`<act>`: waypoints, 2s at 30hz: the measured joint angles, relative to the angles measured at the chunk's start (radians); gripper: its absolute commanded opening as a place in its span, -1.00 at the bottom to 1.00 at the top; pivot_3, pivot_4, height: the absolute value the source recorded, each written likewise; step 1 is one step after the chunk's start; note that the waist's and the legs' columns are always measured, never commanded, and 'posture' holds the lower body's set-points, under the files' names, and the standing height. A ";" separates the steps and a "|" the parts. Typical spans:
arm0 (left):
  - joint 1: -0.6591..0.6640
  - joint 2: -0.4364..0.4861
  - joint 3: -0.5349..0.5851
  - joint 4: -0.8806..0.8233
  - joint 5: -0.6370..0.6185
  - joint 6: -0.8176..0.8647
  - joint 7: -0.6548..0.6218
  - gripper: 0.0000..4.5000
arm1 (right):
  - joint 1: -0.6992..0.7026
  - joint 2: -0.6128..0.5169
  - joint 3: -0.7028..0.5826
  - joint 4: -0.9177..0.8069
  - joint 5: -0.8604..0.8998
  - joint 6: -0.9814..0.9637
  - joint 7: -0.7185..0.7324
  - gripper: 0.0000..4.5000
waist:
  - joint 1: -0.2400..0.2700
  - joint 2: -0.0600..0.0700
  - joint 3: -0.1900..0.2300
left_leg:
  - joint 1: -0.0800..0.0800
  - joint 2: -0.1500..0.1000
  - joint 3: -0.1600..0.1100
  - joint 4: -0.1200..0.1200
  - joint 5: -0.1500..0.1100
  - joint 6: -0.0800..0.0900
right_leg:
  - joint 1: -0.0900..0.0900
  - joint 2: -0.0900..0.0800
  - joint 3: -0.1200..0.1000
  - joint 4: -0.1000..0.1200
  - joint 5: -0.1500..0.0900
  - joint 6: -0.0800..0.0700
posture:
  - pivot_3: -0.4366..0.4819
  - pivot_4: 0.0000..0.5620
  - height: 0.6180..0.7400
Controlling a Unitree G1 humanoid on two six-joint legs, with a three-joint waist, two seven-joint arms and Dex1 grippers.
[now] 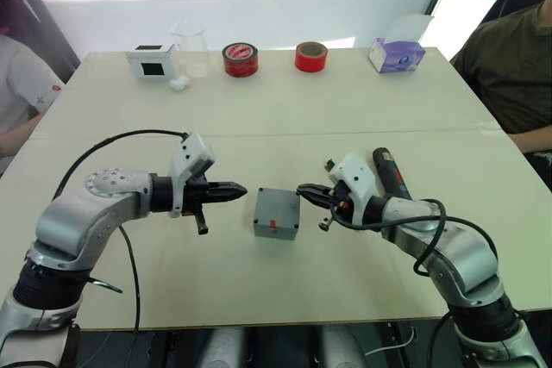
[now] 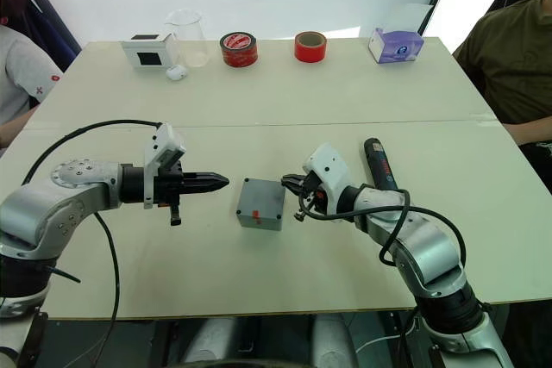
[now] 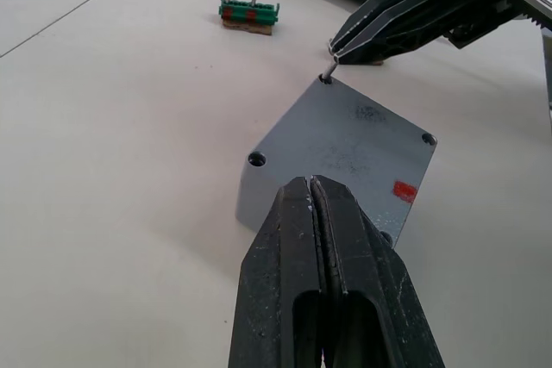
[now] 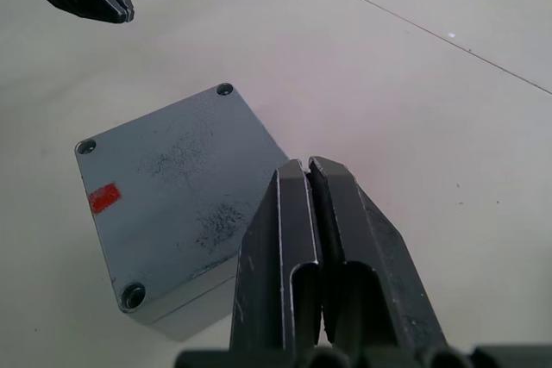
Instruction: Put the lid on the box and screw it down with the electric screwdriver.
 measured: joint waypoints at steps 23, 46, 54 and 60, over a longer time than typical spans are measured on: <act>0.000 -0.025 0.007 -0.019 -0.020 0.014 0.045 -1.00 | 0.013 0.015 0.026 0.051 -0.039 -0.039 0.010 0.60 | 0.000 0.000 0.000 | 0.000 0.000 0.000 0.000 0.000 0.000 | 0.000 0.000 0.000 0.000 0.000 0.000 | -0.05 -0.47 1.00; -0.061 0.082 -0.104 -0.038 -0.022 -0.103 -0.201 -1.00 | -0.249 -0.463 -0.407 0.220 0.295 0.771 -0.035 0.99 | -0.003 0.003 0.002 | 0.000 0.000 0.001 -0.002 0.000 0.001 | 0.000 -0.001 0.000 -0.003 -0.002 -0.005 | -0.05 -0.47 1.00; -0.109 0.085 -0.177 -0.035 0.041 -0.192 -0.294 -1.00 | -0.367 -0.557 -0.136 0.438 0.353 0.791 0.069 0.99 | -0.012 0.005 0.003 | -0.002 0.001 0.003 -0.002 -0.002 0.003 | 0.001 -0.001 0.000 -0.010 -0.001 -0.006 | -0.05 -0.47 1.00; -0.107 0.058 -0.188 -0.040 0.052 -0.198 -0.280 -1.00 | -0.504 -0.546 0.028 0.597 0.288 0.788 0.109 0.99 | -0.020 0.005 0.003 | -0.004 0.001 0.003 -0.001 -0.002 0.003 | 0.001 -0.001 0.000 -0.011 0.001 -0.002 | -0.05 -0.47 1.00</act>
